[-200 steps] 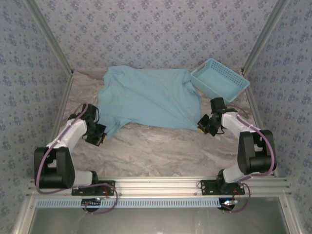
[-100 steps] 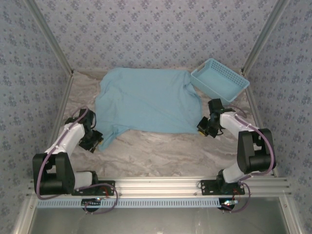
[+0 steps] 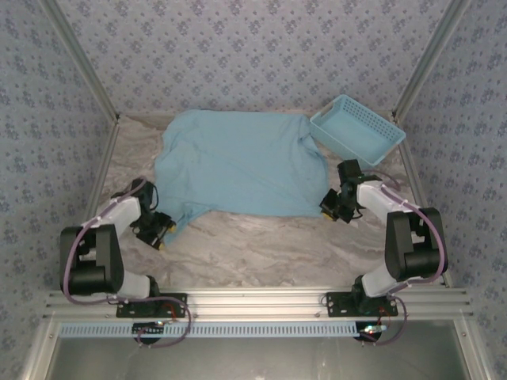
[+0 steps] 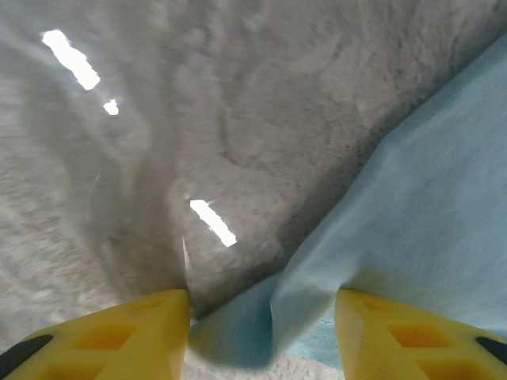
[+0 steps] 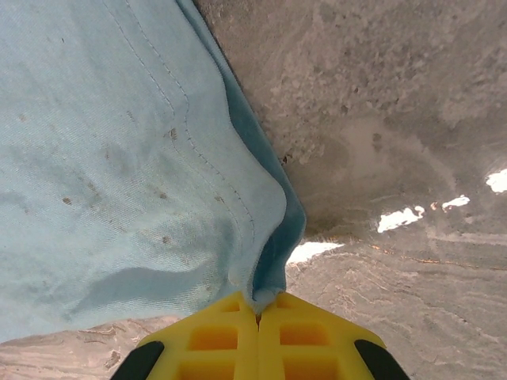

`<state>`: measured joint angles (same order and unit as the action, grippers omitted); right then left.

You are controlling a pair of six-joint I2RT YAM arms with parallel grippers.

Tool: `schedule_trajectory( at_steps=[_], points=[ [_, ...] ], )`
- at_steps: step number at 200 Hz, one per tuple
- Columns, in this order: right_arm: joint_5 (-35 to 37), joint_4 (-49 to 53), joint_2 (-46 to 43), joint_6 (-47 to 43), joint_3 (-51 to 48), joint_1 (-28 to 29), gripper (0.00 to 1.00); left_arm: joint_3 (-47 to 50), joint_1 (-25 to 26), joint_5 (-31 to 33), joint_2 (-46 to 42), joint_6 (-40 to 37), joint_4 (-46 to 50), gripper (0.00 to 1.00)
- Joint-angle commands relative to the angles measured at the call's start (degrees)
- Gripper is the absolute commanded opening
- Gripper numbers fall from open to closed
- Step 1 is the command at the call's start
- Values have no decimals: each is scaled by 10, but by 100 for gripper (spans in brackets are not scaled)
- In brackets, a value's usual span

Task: Fold and stack the t-shirts

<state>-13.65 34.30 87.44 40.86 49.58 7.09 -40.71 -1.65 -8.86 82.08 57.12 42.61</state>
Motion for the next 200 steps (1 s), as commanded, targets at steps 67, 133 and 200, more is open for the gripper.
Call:
schedule_trajectory(
  at_steps=[67,133,200],
  points=[
    [-20,-43,-25,-14,71,6,0,-158,10,87,7,-30,39,0],
    [-10,-70,-94,-33,266,27,0,-370,10,250,-189,44,138,0],
    [51,-93,-325,-11,268,36,0,-475,11,284,-352,19,79,0]
  ],
)
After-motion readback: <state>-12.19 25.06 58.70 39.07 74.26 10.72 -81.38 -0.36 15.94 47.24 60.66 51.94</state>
